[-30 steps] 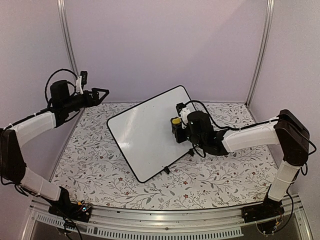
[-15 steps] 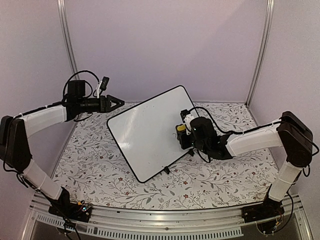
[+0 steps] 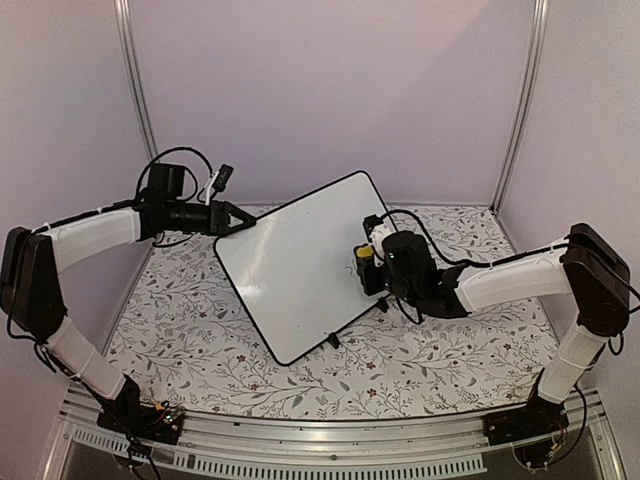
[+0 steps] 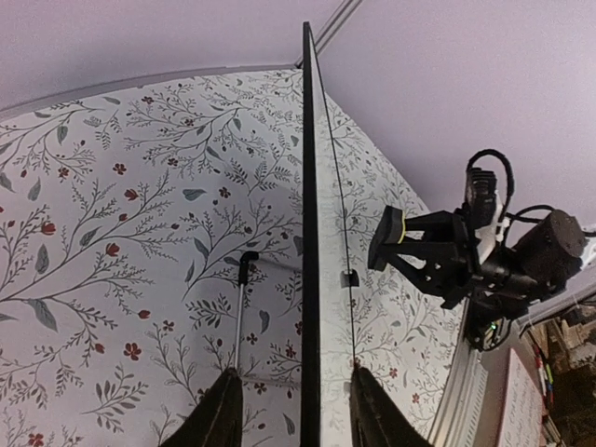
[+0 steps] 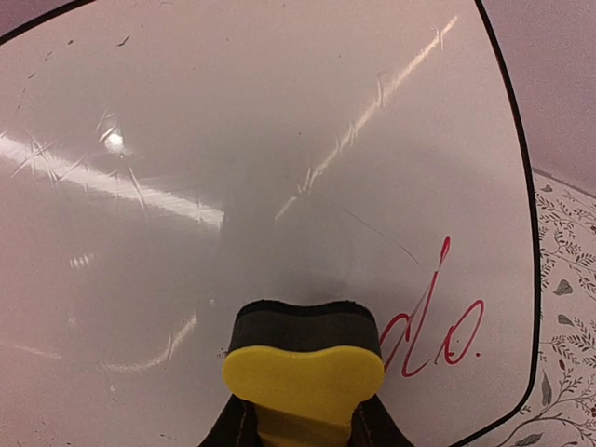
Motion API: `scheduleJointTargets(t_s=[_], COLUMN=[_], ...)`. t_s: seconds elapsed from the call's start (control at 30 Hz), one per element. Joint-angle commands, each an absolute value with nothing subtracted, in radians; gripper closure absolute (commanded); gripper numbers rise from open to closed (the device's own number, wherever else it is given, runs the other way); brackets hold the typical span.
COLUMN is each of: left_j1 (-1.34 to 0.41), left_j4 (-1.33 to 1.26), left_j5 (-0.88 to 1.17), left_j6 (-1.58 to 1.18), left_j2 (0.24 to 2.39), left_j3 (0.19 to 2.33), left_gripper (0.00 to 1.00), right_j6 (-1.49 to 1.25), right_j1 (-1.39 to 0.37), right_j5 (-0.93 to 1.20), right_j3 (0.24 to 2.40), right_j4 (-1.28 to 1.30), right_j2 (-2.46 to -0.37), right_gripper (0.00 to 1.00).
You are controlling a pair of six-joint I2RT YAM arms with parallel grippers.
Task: Erase the whiteboard
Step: Erase the whiteboard at the center of the board.
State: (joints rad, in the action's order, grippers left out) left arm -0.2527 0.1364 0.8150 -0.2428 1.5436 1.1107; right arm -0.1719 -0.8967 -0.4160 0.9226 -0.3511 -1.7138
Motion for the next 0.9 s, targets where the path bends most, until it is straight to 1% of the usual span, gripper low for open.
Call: scheduleJointTargets(t_s=[0.0, 0.13, 0.3, 0.4, 0.53, 0.57, 0.6, 0.87], left_j1=[-0.279, -0.281, -0.282, -0.282, -0.282, -0.282, -0.282, -0.281], left_j4=[0.201, 0.214, 0.233, 0.244, 0.247, 0.247, 0.247, 0.218], left_j5=[0.805, 0.825, 0.855, 0.855, 0.875, 0.875, 0.874, 0.900], left_j6=[-0.198, -0.193, -0.185, -0.183, -0.182, -0.181, -0.183, -0.204], left_j2=[1.554, 1.551, 1.570, 1.579, 1.585, 1.585, 1.584, 1.569], left_j3=[1.144, 1.146, 1.152, 1.154, 1.156, 1.157, 1.155, 1.136], left_gripper=[0.62, 0.58, 0.66, 0.73, 0.91, 0.97, 1.00, 1.00], right_j6=[-0.147, -0.137, -0.123, -0.109, -0.087, -0.083, -0.078, -0.044], right_j1=[-0.902, -0.903, -0.904, -0.904, -0.904, -0.904, -0.904, -0.902], right_j5=[-0.451, -0.453, -0.453, -0.458, -0.469, -0.470, -0.469, -0.475], right_j3=[0.958, 0.971, 0.989, 1.002, 1.029, 1.038, 1.045, 1.086], right_j4=[-0.333, -0.324, -0.320, -0.321, -0.324, -0.324, -0.325, -0.356], right_j2=[-1.678, -1.678, -1.681, -1.687, -1.708, -1.715, -1.722, -1.763], right_gripper=[1.00, 1.00, 1.00, 1.00, 1.00, 1.00, 1.00, 1.00])
